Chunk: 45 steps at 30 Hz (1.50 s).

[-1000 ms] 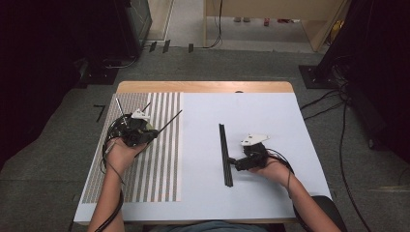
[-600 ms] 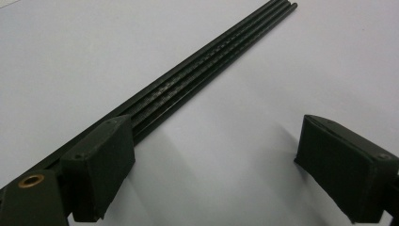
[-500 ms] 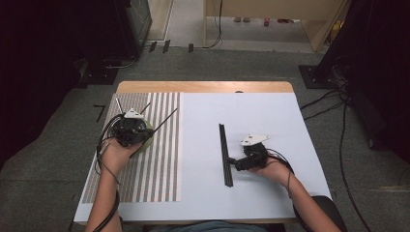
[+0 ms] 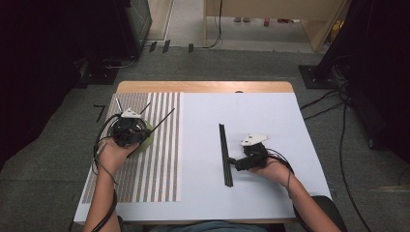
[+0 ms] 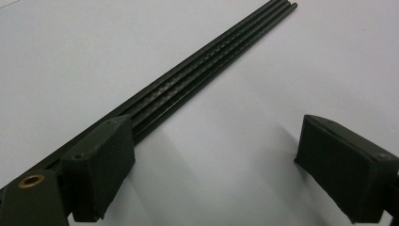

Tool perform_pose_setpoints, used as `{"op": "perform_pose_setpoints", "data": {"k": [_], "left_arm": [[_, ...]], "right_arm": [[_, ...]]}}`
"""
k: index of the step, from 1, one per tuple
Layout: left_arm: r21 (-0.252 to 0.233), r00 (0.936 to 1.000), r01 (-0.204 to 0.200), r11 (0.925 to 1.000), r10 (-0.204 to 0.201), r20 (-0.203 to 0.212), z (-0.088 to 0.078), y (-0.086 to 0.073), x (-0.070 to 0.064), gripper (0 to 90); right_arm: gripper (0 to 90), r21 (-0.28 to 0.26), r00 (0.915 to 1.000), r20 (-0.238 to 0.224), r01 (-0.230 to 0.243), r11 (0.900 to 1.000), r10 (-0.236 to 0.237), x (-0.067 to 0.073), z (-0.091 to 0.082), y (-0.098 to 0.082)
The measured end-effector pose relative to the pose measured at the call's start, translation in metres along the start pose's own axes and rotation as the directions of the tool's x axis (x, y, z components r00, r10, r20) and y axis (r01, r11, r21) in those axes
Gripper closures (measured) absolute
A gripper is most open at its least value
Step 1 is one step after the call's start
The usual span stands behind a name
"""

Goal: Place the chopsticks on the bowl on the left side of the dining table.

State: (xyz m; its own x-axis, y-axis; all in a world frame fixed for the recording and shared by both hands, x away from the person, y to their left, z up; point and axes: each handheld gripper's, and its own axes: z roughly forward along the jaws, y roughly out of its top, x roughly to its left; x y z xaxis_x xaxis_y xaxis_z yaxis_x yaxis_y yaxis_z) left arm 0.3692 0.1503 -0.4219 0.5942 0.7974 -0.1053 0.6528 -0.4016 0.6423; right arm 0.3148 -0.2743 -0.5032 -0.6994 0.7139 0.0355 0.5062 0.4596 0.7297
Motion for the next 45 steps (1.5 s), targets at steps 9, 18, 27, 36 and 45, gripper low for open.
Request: {"op": "perform_pose_setpoints", "data": {"k": [9,18,27,36,45], "left_arm": [[0.001,0.9999,0.003,1.0,-0.003,-0.015,-0.005,-0.002,0.004,87.3],[0.006,0.9987,0.006,1.0,-0.006,-0.05,-0.012,-0.004,0.011,87.2],[0.003,0.9977,0.024,0.9997,-0.024,-0.064,-0.015,-0.008,0.017,87.2],[0.028,0.9956,0.022,0.9994,-0.019,-0.092,-0.014,-0.011,0.025,87.2],[0.03,0.9927,0.028,0.9991,-0.025,-0.118,-0.013,-0.013,0.031,87.1]], "right_arm": [[11.4,0.0,1.0,0.0,0.0,1.0,0.0,0.0,0.0,0.0],[11.4,0.0,1.0,0.0,0.0,1.0,0.0,0.0,0.0,0.0],[11.4,0.0,1.0,0.0,0.0,1.0,0.0,0.0,0.0,0.0],[11.4,0.0,1.0,0.0,0.0,1.0,0.0,0.0,0.0,0.0],[11.4,0.0,1.0,0.0,0.001,1.0,-0.001,0.0,0.0,0.0]]}}
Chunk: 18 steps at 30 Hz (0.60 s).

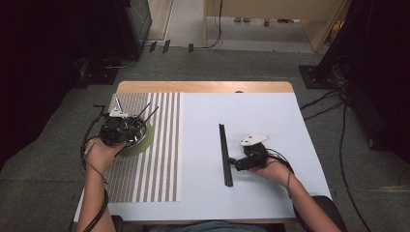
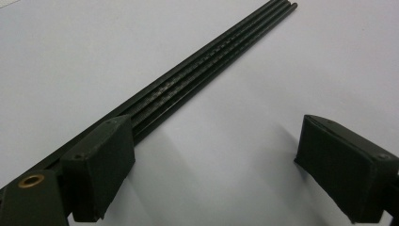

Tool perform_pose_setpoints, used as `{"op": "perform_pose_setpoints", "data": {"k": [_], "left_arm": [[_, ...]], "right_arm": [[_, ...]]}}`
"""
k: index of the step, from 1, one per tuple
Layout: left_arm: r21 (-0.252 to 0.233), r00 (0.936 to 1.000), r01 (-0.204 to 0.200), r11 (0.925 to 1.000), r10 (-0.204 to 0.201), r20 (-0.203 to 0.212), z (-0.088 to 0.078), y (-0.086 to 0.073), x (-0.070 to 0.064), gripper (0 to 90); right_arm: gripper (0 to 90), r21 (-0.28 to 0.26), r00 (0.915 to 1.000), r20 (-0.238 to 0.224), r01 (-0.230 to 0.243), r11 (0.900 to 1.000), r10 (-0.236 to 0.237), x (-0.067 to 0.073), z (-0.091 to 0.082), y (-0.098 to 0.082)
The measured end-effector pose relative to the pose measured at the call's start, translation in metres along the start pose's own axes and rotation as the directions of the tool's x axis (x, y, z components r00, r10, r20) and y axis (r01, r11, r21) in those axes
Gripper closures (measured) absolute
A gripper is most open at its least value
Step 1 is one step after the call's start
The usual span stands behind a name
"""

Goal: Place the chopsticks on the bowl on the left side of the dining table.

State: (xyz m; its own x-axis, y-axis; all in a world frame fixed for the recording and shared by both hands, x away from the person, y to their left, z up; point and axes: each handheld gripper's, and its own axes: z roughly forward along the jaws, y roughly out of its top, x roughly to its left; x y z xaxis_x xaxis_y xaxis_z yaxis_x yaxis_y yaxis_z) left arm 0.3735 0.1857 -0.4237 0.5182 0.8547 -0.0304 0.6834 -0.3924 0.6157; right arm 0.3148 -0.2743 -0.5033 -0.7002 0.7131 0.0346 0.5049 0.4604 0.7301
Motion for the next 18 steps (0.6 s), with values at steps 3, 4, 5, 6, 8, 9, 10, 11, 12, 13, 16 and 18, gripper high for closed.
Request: {"op": "perform_pose_setpoints", "data": {"k": [3,4,5,6,8,9,10,11,12,13,16,18], "left_arm": [[0.0,0.9998,-0.009,1.0,0.009,-0.015,0.0002,-0.0001,0.0022,87.0],[-0.001,0.9997,-0.01,0.9999,0.01,-0.023,0.0002,-0.0002,0.0028,86.9],[-0.003,0.9996,-0.01,0.9999,0.01,-0.026,0.0002,-0.0004,0.0031,86.8],[-0.002,0.9996,-0.01,0.9999,0.01,-0.028,-0.0001,-0.0006,0.0039,86.8],[-0.005,0.9994,-0.011,0.9999,0.011,-0.033,-0.0002,-0.001,0.0046,86.7],[-0.007,0.9992,-0.011,0.9999,0.01,-0.038,-0.0001,-0.0013,0.0051,86.7],[-0.008,0.9991,-0.013,0.9999,0.012,-0.041,-0.0001,-0.0014,0.0055,86.6],[-0.009,0.999,-0.014,0.9999,0.013,-0.042,-0.0001,-0.0015,0.0063,86.6],[-0.011,0.9989,-0.011,0.9999,0.01,-0.046,0.0,-0.0017,0.0068,86.6],[-0.012,0.9989,-0.008,0.9999,0.008,-0.046,0.0,-0.0017,0.0073,86.6],[-0.014,0.9986,-0.011,0.9998,0.011,-0.052,0.0002,-0.0018,0.0079,86.4],[-0.014,0.9984,-0.011,0.9998,0.011,-0.056,0.0002,-0.0018,0.0084,86.4]], "right_arm": [[11.4,0.001,1.0,0.0,-0.002,1.0,0.002,0.0001,0.0,0.0],[11.4,0.0,1.0,0.001,-0.002,1.0,0.002,0.0001,0.0,0.0],[11.4,0.0,1.0,0.0,0.0,1.0,0.0,0.0,0.0,0.0],[11.4,0.0,1.0,0.0,-0.001,1.0,0.001,0.0001,0.0,0.0],[11.4,0.0,1.0,0.0,0.0,1.0,0.0,0.0,0.0,0.0],[11.4,0.0,1.0,0.0,0.0,1.0,0.0,0.0,0.0,0.0],[11.4,0.0,1.0,0.0,0.0,1.0,0.0,0.0,0.0,0.0],[11.4,0.0,1.0,0.0,0.0,1.0,0.0,0.0,0.0,0.0],[11.4,0.001,1.0,0.0,-0.001,1.0,0.001,0.0001,0.0,0.0],[11.4,0.001,1.0,0.0,-0.002,1.0,0.002,0.0001,0.0,0.0],[11.4,0.0,1.0,0.0,0.0,1.0,0.0,0.0,0.0,0.0],[11.4,0.0,1.0,0.0,0.0,1.0,0.0,0.0,0.0,0.0]]}}
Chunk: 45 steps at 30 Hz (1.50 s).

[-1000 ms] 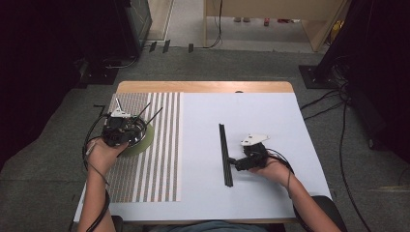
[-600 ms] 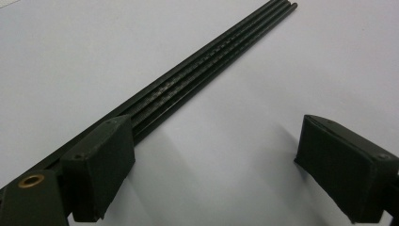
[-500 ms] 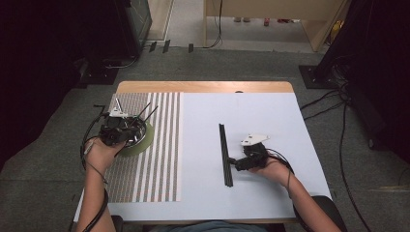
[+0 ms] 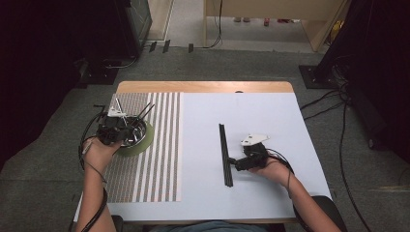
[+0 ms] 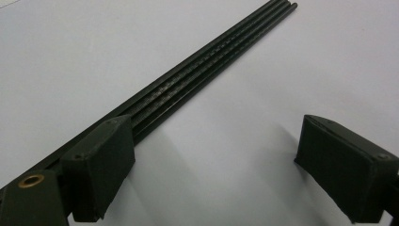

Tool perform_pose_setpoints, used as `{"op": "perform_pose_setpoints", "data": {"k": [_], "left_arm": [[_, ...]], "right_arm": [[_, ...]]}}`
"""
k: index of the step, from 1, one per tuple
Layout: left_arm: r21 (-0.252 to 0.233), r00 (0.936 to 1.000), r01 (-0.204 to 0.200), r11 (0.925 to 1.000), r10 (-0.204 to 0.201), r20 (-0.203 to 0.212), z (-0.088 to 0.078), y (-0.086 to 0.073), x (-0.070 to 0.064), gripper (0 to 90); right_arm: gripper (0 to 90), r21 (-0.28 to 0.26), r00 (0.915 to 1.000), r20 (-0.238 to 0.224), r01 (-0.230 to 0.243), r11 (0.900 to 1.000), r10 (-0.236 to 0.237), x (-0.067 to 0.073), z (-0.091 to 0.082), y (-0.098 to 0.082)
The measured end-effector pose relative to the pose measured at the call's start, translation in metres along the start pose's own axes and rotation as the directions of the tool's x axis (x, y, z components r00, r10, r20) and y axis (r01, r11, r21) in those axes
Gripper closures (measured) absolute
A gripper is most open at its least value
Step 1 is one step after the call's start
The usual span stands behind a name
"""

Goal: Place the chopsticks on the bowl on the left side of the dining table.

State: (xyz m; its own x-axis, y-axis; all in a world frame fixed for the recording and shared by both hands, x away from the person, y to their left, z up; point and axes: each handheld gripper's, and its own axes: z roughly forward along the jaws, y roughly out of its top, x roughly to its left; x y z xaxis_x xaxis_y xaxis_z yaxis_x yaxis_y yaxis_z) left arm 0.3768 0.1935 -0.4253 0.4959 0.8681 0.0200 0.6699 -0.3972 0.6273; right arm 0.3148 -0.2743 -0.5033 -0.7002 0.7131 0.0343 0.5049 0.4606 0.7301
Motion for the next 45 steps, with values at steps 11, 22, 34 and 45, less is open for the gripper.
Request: {"op": "perform_pose_setpoints", "data": {"k": [11,22,34,45], "left_arm": [[-0.051,0.9999,0.0,0.9987,-0.001,-0.011,-0.008,0.001,0.001,77.9],[-0.061,0.999,0.017,0.998,-0.02,-0.04,-0.003,-0.002,0.003,57.4],[-0.045,0.9986,0.045,0.998,-0.046,-0.024,0.01,-0.006,0.006,65.0],[-0.039,0.9994,0.035,0.9986,-0.035,0.002,0.013,-0.007,0.005,74.2]], "right_arm": [[11.4,0.0,1.0,0.0,-0.002,1.0,0.002,0.0,0.0,0.0],[11.4,0.0,1.0,0.0,0.0,1.0,0.0,0.0,0.0,0.0],[11.4,0.0,1.0,0.0,0.0,1.0,0.0,0.0,0.0,0.0],[11.4,0.0,1.0,0.0,0.0,1.0,0.0,0.0,0.0,0.0]]}}
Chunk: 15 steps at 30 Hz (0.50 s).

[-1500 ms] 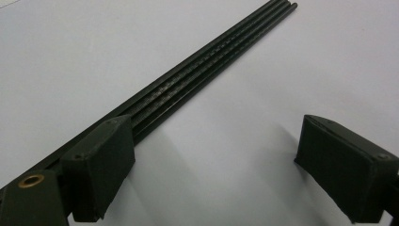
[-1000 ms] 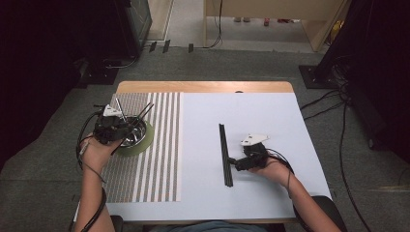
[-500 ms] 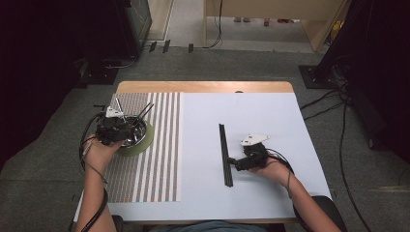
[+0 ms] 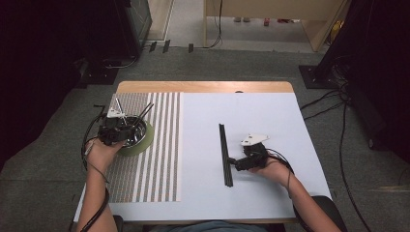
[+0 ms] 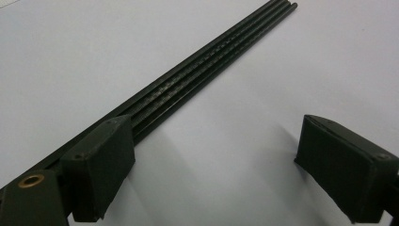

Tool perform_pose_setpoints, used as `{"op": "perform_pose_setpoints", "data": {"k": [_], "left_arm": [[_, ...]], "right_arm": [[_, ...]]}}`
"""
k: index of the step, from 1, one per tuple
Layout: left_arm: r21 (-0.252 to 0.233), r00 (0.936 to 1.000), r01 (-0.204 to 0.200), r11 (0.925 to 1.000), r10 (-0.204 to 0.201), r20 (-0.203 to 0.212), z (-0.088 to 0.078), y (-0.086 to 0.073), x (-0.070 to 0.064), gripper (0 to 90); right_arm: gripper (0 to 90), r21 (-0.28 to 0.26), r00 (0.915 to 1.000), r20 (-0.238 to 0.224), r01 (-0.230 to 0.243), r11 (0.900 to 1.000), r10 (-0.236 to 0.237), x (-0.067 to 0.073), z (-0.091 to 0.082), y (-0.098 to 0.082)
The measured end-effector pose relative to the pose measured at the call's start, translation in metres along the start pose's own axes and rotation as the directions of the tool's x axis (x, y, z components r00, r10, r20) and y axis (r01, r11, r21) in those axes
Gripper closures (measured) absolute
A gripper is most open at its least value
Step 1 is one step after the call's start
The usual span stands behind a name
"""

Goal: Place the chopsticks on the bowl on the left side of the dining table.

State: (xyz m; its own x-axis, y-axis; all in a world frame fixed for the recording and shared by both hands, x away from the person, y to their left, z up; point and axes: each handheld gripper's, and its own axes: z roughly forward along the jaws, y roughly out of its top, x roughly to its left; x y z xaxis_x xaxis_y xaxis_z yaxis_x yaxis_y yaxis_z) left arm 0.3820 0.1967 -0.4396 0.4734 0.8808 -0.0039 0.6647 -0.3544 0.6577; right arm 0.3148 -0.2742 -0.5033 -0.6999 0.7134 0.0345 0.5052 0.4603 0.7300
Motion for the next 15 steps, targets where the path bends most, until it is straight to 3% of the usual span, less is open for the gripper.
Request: {"op": "perform_pose_setpoints", "data": {"k": [6,15], "left_arm": [[0.002,0.9998,-0.016,0.9999,0.016,0.009,-0.0017,-0.0007,0.0001,80.1],[0.012,0.999,-0.027,0.9996,0.027,0.036,-0.005,-0.0032,-0.0002,80.7]], "right_arm": [[11.4,0.0,1.0,0.0,0.0,1.0,0.0,0.0,0.0,0.0],[11.4,0.0,1.0,0.0,0.0,1.0,0.0,0.0,0.0,0.0]]}}
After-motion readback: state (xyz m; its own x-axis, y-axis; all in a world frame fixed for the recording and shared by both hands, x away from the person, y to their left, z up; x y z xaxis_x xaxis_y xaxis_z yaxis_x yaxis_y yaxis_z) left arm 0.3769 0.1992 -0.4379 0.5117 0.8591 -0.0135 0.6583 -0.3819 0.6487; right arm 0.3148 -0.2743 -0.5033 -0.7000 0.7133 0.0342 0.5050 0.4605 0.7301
